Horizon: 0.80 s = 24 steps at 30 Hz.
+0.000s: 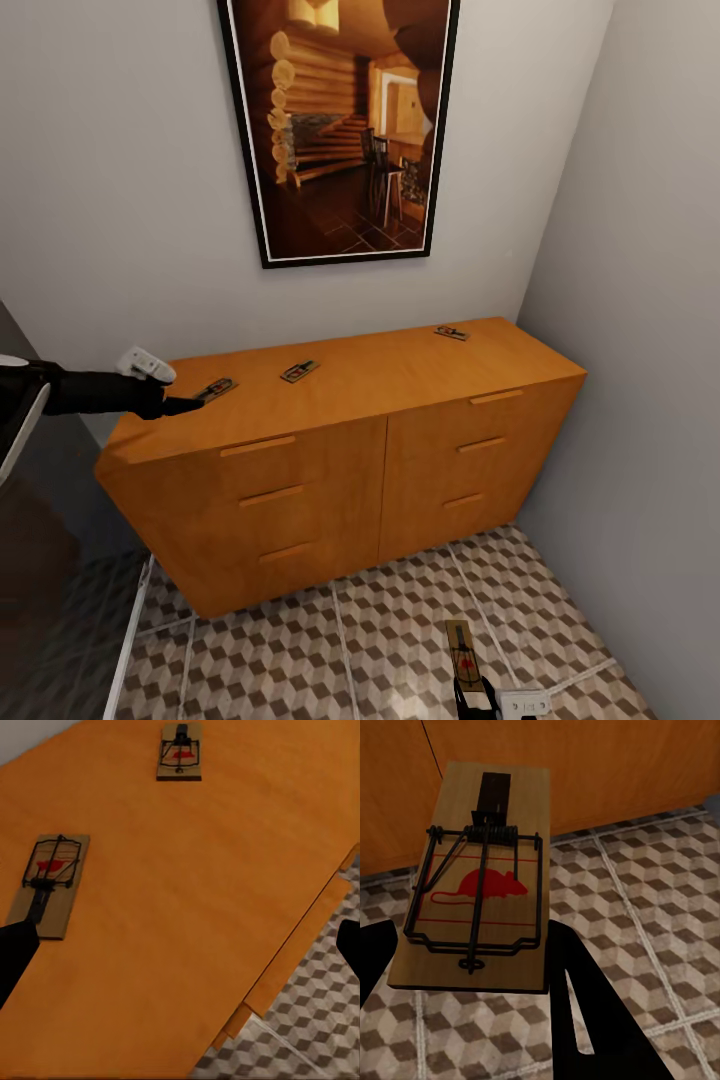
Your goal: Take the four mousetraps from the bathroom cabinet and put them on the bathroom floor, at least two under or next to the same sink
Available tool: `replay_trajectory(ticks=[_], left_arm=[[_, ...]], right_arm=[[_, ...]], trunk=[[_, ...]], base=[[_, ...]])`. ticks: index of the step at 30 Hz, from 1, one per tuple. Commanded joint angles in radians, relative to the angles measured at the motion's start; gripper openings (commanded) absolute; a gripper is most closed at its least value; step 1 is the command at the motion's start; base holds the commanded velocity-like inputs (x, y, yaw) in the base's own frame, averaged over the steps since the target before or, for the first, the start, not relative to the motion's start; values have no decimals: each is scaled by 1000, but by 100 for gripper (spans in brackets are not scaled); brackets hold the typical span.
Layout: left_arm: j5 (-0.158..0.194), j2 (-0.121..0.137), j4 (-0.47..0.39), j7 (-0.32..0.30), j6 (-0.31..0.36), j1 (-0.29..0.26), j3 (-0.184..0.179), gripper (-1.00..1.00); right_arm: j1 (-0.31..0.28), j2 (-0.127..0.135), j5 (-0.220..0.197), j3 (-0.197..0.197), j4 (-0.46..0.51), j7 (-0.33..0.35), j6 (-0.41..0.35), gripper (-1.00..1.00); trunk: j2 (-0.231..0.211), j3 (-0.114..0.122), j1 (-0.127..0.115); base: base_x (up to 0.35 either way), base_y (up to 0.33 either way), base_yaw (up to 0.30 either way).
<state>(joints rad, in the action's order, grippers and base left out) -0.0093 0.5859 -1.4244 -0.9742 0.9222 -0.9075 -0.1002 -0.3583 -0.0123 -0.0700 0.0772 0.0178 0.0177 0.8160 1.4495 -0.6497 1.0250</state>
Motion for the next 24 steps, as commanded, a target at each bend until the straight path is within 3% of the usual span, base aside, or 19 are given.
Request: replay_trajectory(ticks=[1, 9, 19, 21, 24], left_arm=[[-6, 6, 0, -6, 5, -1, -9, 100], [-32, 9, 1, -9, 4, -1, -22, 100], [-51, 9, 6, -9, 4, -1, -51, 100], [-52, 9, 6, -9, 4, -1, -51, 100], [-53, 9, 7, -9, 4, -1, -52, 100]], right_arm=[[-1, 0, -8, 7, -1, 3, 3, -100], [-1, 0, -8, 7, -1, 2, 3, -100], [-1, -1, -9, 7, -2, 0, -1, -100], [0, -1, -9, 7, -3, -2, -23, -100], [14, -2, -11, 7, -4, -4, -129, -100]], trunk=[[1, -1, 0], [1, -1, 0], [1, -1, 0], [1, -1, 0], [1, -1, 0]], base=[[0, 0, 0], [34, 0, 0], [235, 0, 0], [170, 0, 0], [77, 0, 0]])
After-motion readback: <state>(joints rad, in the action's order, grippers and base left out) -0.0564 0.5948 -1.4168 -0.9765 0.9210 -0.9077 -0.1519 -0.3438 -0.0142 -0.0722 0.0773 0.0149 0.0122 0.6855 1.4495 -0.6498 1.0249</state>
